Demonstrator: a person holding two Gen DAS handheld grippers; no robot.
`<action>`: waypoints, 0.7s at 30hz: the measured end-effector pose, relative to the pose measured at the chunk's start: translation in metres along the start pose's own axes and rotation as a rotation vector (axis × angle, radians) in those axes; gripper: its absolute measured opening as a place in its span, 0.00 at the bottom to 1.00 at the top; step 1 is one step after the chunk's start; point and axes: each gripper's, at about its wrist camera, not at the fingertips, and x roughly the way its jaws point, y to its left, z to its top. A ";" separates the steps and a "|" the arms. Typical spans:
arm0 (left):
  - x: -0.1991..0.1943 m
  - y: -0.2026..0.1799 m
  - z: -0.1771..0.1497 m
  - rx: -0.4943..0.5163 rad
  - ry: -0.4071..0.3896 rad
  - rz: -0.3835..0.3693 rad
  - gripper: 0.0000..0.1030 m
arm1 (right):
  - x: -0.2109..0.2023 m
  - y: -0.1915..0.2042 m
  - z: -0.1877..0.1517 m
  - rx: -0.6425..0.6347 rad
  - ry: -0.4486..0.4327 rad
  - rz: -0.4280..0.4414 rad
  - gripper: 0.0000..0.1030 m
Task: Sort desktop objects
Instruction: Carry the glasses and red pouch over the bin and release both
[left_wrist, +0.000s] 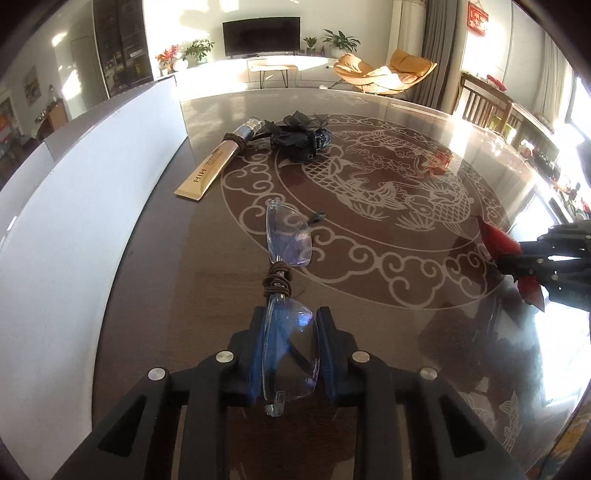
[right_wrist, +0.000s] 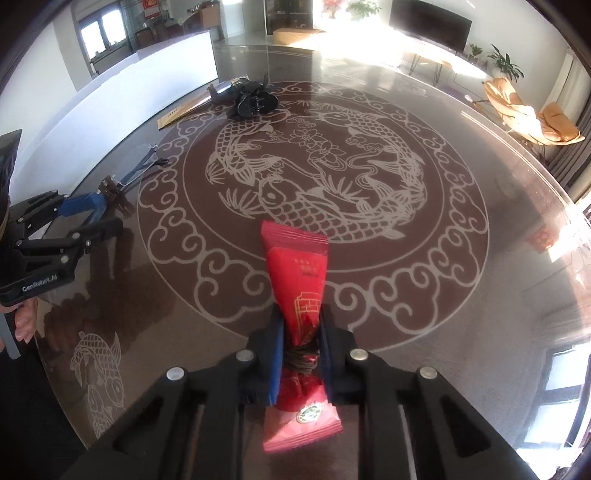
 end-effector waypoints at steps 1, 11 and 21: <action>-0.006 0.003 -0.002 -0.013 -0.016 -0.011 0.25 | -0.005 0.001 -0.004 0.002 -0.008 0.004 0.17; -0.119 0.043 -0.018 -0.203 -0.243 -0.084 0.25 | -0.053 0.035 0.012 -0.034 -0.120 0.082 0.17; -0.200 0.194 -0.016 -0.384 -0.258 0.135 0.25 | -0.090 0.218 0.136 -0.232 -0.289 0.373 0.17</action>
